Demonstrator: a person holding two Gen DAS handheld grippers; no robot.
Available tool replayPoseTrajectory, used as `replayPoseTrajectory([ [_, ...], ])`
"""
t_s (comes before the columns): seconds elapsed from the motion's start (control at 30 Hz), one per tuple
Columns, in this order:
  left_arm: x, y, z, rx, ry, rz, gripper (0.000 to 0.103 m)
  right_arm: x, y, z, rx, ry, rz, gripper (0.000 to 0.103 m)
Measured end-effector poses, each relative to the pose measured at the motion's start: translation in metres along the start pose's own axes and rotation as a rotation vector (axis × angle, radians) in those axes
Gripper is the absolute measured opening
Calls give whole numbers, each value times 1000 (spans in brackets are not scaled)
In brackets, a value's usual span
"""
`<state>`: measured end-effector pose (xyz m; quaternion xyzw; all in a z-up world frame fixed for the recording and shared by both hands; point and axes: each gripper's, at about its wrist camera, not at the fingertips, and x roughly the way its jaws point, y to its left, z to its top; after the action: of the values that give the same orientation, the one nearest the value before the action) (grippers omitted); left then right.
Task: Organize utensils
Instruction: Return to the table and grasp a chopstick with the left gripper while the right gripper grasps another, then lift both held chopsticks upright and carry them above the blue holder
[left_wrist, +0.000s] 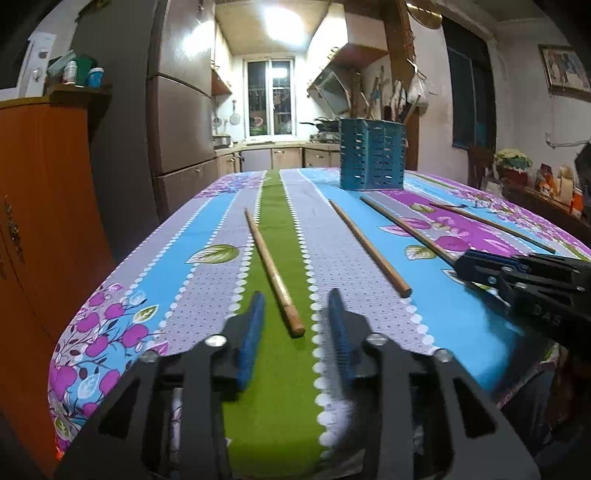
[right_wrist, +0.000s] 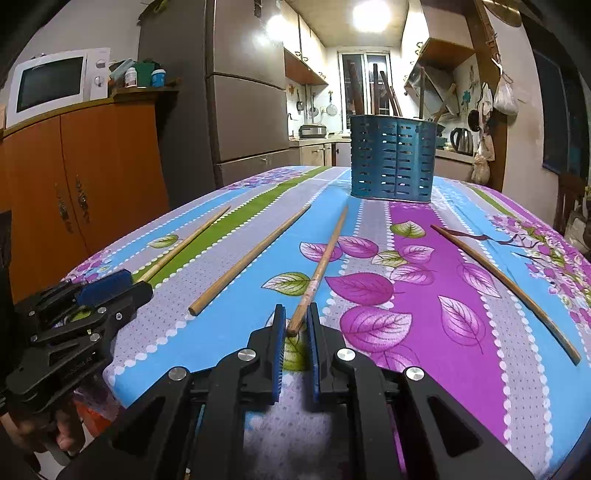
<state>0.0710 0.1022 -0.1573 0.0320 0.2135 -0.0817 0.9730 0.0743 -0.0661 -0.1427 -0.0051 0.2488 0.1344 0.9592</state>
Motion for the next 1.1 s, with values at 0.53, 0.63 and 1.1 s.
replayPoseTrajectory([
  [0.53,-7,1,9,-10,-40,23,5,-13,-6,2,12,-69,3,8],
  [0.63,-20,-1,22,3,-78,16,5,-29,-7,12,5,-100,10,8],
  [1.1,-56,-5,108,42,-253,-34,5,-101,-28,89,-92,-301,15,7],
])
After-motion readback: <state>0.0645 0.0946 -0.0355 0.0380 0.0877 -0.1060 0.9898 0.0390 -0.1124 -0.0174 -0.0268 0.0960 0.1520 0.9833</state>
